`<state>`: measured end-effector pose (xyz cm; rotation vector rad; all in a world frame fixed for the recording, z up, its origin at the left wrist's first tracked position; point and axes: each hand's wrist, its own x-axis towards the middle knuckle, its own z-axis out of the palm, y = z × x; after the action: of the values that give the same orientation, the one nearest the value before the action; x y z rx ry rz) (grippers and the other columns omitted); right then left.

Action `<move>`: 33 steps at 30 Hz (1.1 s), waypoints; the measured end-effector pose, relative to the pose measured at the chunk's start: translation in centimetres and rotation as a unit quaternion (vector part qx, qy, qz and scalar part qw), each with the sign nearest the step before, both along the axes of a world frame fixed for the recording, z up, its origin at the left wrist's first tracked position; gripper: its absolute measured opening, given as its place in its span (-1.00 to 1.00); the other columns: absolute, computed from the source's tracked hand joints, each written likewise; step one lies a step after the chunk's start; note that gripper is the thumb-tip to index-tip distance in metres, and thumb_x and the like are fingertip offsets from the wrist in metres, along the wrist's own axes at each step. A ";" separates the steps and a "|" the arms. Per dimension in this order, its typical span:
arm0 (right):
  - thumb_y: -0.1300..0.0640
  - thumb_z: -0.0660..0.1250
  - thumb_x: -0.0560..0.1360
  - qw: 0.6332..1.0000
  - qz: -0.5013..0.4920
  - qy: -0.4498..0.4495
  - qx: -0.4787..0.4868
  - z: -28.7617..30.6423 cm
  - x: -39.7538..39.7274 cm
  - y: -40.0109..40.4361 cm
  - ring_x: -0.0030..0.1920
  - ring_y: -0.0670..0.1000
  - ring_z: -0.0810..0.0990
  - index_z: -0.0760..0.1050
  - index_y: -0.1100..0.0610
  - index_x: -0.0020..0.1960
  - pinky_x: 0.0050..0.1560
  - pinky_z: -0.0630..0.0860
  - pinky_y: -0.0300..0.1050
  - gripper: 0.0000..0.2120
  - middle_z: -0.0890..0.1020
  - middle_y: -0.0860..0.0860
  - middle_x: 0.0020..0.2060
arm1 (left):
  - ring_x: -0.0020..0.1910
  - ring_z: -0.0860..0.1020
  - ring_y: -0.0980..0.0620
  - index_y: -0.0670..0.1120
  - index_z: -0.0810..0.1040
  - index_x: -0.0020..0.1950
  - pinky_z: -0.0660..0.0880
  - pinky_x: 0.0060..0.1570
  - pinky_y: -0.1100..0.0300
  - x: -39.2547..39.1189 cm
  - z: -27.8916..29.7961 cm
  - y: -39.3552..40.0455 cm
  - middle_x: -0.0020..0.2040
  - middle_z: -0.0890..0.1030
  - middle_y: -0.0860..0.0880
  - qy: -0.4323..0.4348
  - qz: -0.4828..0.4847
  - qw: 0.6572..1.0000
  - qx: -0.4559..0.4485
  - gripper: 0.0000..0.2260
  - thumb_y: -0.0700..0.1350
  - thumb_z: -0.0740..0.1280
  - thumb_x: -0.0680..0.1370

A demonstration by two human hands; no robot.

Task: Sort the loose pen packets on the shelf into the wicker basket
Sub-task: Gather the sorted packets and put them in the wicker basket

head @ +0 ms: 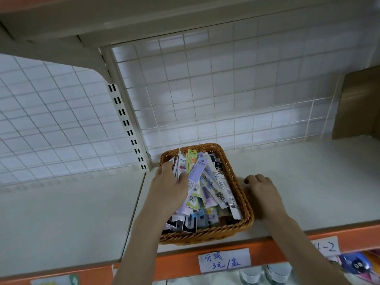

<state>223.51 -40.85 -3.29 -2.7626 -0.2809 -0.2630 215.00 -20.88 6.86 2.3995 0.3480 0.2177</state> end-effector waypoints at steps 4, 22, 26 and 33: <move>0.15 0.11 0.56 1.000 0.002 0.004 -0.013 0.1 -0.2 0.1 0.17 0.12 0.42 0.43 0.16 0.21 0.15 0.37 -0.09 -0.73 0.51 0.10 0.16 | -0.32 0.31 0.13 -0.09 0.31 -0.17 0.25 -0.35 0.23 -0.7 -0.3 0.5 -0.19 0.32 0.03 -0.010 -0.006 0.999 0.040 -0.83 -0.06 0.13 0.59; 0.02 0.10 0.45 0.995 0.029 0.007 -0.090 -1.7 0.8 0.1 0.10 0.13 0.43 0.49 0.12 0.12 0.06 0.38 -0.07 -0.67 0.52 0.05 0.06 | 0.50 -0.05 -0.13 0.03 0.16 0.46 0.01 0.43 -0.07 1.5 -1.8 -2.4 0.54 -0.04 -0.08 0.116 -0.039 0.989 0.077 -0.56 0.08 0.03 0.58; 0.04 0.16 0.49 0.996 0.030 0.015 -0.079 -1.5 0.6 0.1 0.13 0.12 0.41 0.47 0.13 0.14 0.09 0.38 -0.07 -0.71 0.51 0.05 0.10 | 0.52 -0.13 -0.13 0.07 -0.01 0.52 -0.05 0.47 -0.08 1.3 -2.5 -2.3 0.55 -0.10 -0.10 0.084 -0.035 0.992 0.091 -0.50 0.04 0.05 0.60; 0.06 0.17 0.54 0.998 0.029 0.014 -0.050 -0.5 -0.1 0.0 0.19 0.12 0.39 0.41 0.14 0.22 0.14 0.36 -0.09 -0.70 0.47 0.07 0.16 | 0.53 -0.10 -0.01 0.22 0.28 0.41 -0.08 0.49 -0.11 0.7 -2.5 -2.5 0.55 -0.02 0.04 -0.040 -0.093 0.978 0.180 -0.59 -0.12 0.03 0.62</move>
<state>223.41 -40.84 -3.83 -2.8480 -0.3753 -0.2002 215.72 -23.39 4.34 2.7495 0.0443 0.3129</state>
